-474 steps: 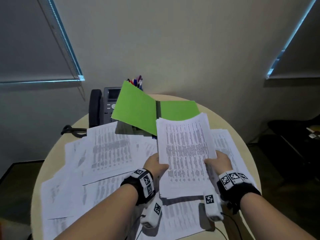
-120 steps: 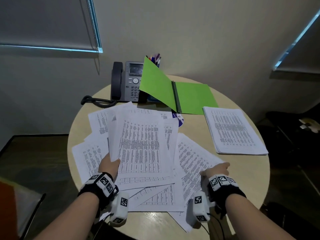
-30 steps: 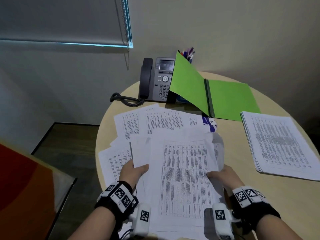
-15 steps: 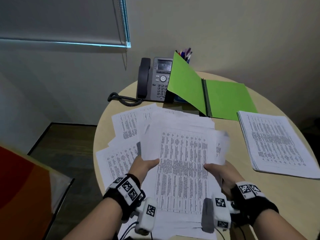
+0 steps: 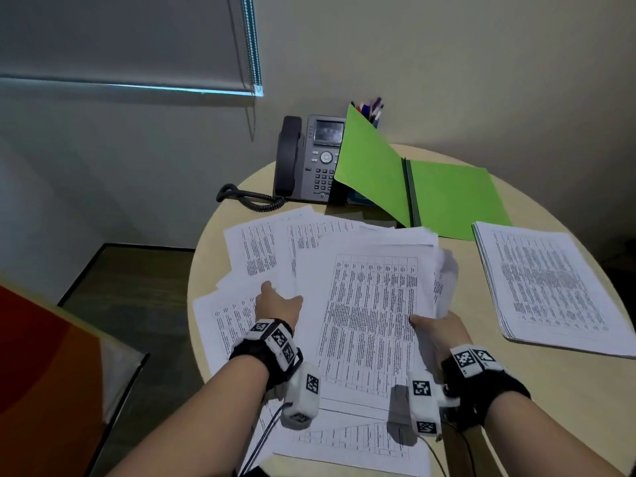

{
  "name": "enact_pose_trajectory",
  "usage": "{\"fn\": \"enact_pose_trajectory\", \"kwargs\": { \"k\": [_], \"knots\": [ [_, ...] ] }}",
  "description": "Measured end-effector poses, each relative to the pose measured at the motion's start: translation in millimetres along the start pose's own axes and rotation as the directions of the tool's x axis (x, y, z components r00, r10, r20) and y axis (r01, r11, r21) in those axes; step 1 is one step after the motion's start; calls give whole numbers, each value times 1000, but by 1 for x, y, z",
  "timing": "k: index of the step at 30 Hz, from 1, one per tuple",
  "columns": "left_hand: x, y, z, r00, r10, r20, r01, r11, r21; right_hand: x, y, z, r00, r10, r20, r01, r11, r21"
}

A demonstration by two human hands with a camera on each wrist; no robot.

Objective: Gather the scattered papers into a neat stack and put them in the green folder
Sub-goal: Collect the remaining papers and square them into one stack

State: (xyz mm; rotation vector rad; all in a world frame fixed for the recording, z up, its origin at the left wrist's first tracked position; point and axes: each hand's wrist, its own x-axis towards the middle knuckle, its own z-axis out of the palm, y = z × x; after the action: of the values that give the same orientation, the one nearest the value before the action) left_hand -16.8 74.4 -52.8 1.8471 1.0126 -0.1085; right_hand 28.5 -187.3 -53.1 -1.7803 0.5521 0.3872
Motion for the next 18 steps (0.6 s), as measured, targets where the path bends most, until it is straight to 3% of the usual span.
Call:
{"fn": "enact_pose_trajectory", "kwargs": {
  "k": [2,5,7,11,16,18],
  "knots": [
    [3,0,1,999,-21,26,22,999,-40,0,0,3,1000,12,9,-12,1000,-4],
    [9,1,3,997,72,-11,-72,997,36,1,-6,-2,999,13,35,-12,999,-29],
    [8,5,0,993,118,28,-120,989,87,-2,-13,-9,999,15,30,-14,1000,-25],
    [7,-1,-6,987,97,130,-118,979,164,12,-8,-27,1000,28,6,-28,999,-21],
    [-14,-14,0,947,-82,311,94,995,-24,8,-2,-26,997,57,46,-51,990,-131],
    [-22,-20,10,924,-90,371,142,983,-117,4,-4,-18,996,26,88,-11,986,-167]
  ]
}}
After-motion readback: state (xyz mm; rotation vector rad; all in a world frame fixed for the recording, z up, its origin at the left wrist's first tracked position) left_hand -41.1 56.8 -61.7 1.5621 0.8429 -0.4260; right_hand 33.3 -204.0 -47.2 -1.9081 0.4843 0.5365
